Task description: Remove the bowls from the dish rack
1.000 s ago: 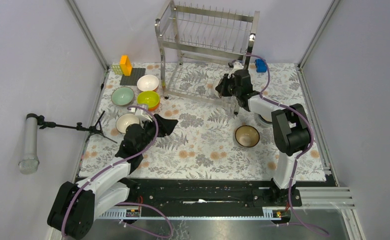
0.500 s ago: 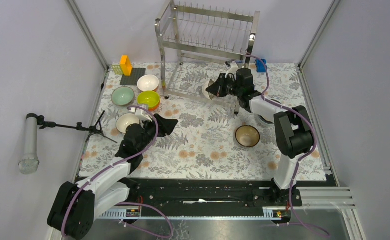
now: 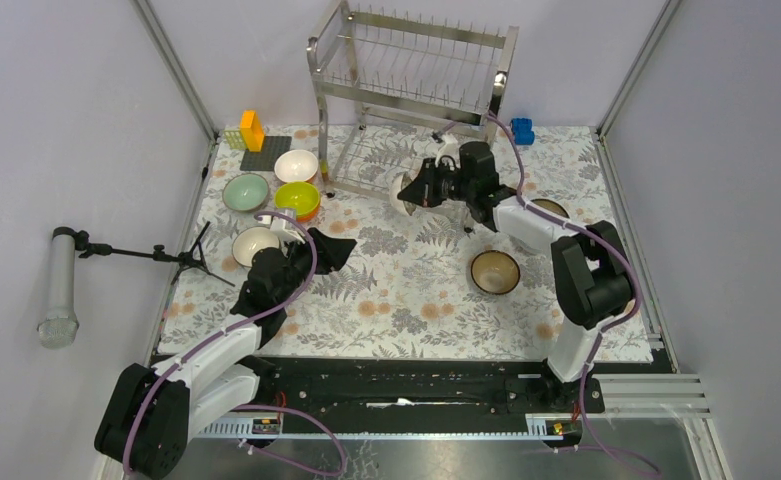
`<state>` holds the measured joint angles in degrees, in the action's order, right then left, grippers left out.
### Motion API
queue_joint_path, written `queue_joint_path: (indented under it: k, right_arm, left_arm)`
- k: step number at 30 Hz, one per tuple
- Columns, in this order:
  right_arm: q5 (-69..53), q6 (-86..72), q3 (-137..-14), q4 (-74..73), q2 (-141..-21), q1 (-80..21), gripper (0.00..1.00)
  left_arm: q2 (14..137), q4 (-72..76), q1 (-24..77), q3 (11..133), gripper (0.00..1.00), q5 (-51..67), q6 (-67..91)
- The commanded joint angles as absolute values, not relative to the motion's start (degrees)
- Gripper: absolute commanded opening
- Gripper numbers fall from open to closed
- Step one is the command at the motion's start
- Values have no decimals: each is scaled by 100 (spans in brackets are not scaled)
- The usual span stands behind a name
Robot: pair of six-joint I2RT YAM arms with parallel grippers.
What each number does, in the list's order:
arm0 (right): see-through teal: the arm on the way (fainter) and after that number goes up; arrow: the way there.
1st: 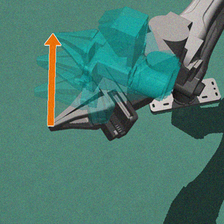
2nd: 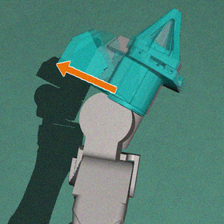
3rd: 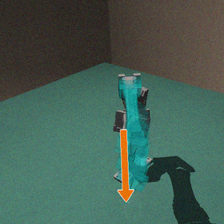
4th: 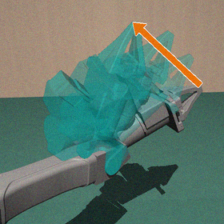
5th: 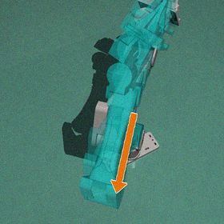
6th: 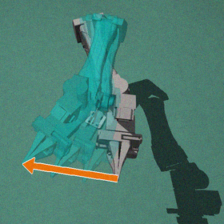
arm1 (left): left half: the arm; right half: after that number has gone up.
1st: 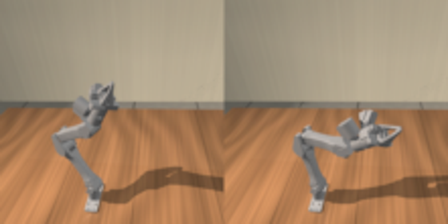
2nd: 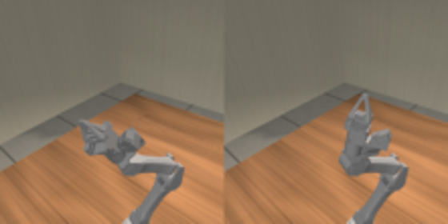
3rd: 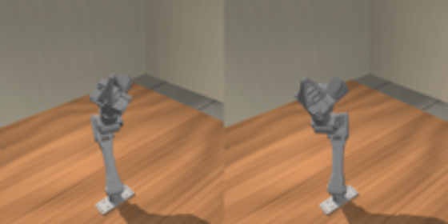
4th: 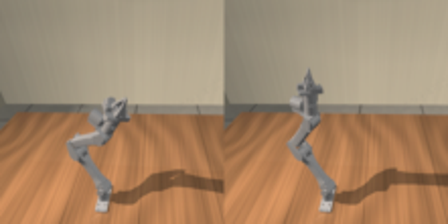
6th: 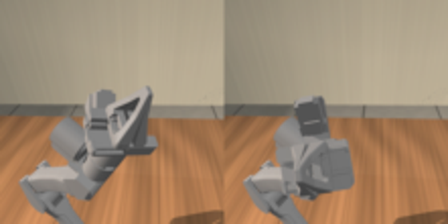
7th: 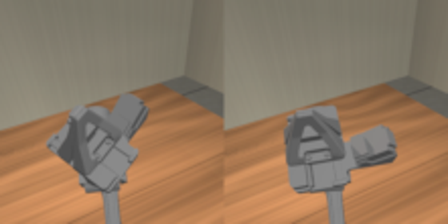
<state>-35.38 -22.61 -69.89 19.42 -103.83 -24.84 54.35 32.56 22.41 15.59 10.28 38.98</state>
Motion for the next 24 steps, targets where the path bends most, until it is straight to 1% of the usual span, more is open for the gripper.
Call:
queue_joint_path:
  k: [1, 5, 8, 13, 19, 24]
  right_arm:
    - [-3618, -1791, -6834, 2084, -9653, -2844, 0]
    - [-3300, -1760, -6505, 1727, -9395, -3012, 0]
    - [-2934, -1580, -6466, 1175, -9280, -3094, 0]
    - [-2497, -1516, -6674, 167, -9309, -3107, 0]
    - [-2337, -1431, -7049, -957, -9532, -3141, 0]
    - [-1411, -1183, -7257, -1679, -9703, -3329, 0]
  left_arm:
    - [5352, 3393, 2268, 1571, 61, 1002, 3828]
    - [5339, 3384, 2268, 1568, 61, 1002, 3828]
    - [5342, 3379, 2272, 1564, 61, 1006, 3832]
    - [5339, 3368, 2268, 1574, 61, 998, 3832]
    - [5350, 3357, 2268, 1573, 61, 980, 3819]
    - [5357, 3355, 2268, 1581, 61, 976, 3814]
